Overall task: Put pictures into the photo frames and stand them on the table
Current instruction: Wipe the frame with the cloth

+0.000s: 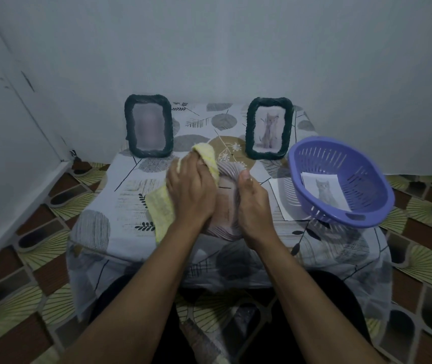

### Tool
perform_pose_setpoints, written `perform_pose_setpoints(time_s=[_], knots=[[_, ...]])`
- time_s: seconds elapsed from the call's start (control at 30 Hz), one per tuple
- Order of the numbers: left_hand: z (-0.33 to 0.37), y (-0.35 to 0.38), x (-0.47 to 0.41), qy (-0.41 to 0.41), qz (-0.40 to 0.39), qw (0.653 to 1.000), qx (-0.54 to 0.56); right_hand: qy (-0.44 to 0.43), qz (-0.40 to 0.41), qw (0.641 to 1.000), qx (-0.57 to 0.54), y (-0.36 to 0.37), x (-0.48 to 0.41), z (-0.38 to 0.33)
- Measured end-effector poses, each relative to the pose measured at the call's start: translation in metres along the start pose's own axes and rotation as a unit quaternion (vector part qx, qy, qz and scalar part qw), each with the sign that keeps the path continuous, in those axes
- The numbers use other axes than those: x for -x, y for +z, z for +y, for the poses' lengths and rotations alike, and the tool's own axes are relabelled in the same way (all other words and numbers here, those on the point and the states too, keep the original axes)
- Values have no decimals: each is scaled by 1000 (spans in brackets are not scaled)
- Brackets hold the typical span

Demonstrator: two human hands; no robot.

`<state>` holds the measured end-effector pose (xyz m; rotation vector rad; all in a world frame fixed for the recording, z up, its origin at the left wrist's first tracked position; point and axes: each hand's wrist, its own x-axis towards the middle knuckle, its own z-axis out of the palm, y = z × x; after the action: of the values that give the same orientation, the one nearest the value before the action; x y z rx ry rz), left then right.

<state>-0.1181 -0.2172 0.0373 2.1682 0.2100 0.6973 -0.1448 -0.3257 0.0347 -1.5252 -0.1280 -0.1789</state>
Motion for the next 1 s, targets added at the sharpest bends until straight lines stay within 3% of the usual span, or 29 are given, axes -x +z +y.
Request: perform_pose_setpoints(time_s=[0.17,0.27,0.33,0.47,0.57,0.77,0.9,0.93,1.0], knots=[[9,5,23,172,-29,985,2,11,-16,1000,21,5,-6,-5],[-12,3,12,205,-24,978,-20,6,-18,1000,15,4,-4,-7],[-21,1,3,139,-2,990,-35,-2,-26,999,23,2,-3,-8],[-35,-1,-19,-110,32,993,27,-40,-36,998,42,2,4,-12],[-30,-4,-23,-167,22,983,70,-51,-36,997,39,3,9,-11],[-2,17,34,24,-48,998,14,-13,-25,999,44,7,-8,-1],[-26,23,49,190,-125,973,-22,22,-17,1000,12,-3,-9,-1],[-34,22,45,216,-132,966,-45,33,-6,999,-2,-6,-9,-3],[-51,19,30,186,-133,966,-117,56,15,998,-18,-12,-6,-7]])
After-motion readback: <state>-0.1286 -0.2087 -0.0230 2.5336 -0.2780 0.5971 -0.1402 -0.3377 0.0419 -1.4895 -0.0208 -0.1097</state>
